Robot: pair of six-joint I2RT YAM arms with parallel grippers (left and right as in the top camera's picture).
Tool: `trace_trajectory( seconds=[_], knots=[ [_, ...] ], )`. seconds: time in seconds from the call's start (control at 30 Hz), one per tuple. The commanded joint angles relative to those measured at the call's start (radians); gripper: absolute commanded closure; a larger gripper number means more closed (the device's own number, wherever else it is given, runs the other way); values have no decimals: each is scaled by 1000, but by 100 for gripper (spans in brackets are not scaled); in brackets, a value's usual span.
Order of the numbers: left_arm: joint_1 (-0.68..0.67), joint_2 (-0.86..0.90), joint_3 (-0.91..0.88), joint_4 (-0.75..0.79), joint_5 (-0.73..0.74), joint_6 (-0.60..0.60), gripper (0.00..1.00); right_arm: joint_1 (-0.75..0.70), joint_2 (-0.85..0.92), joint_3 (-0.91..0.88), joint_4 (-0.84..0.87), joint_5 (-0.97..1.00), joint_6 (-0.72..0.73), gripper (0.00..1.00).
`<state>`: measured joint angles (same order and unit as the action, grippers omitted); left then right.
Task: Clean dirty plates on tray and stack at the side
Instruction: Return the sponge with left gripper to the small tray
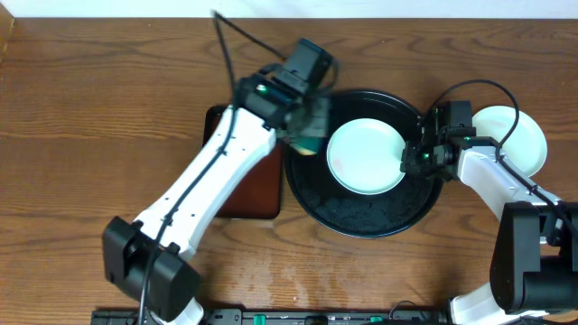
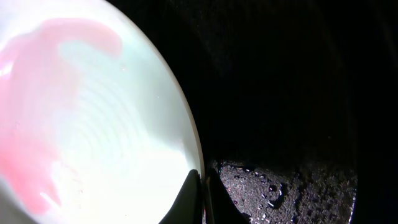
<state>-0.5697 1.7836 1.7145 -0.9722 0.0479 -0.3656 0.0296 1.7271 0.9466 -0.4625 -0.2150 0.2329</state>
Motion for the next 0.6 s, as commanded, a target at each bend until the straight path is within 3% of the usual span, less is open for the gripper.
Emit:
trace_trajectory(
  seconds=[0.0, 0.27, 0.57],
  knots=[
    [58, 35, -38, -75, -292, 2, 92, 11, -19, -2, 2, -18, -14, 99],
    [214, 74, -243, 33, -288, -109, 92, 11, -19, -2, 3, -18, -14, 99],
    [280, 89, -402, 235, -183, -104, 92, 11, -19, -2, 6, -18, -14, 99]
  ],
)
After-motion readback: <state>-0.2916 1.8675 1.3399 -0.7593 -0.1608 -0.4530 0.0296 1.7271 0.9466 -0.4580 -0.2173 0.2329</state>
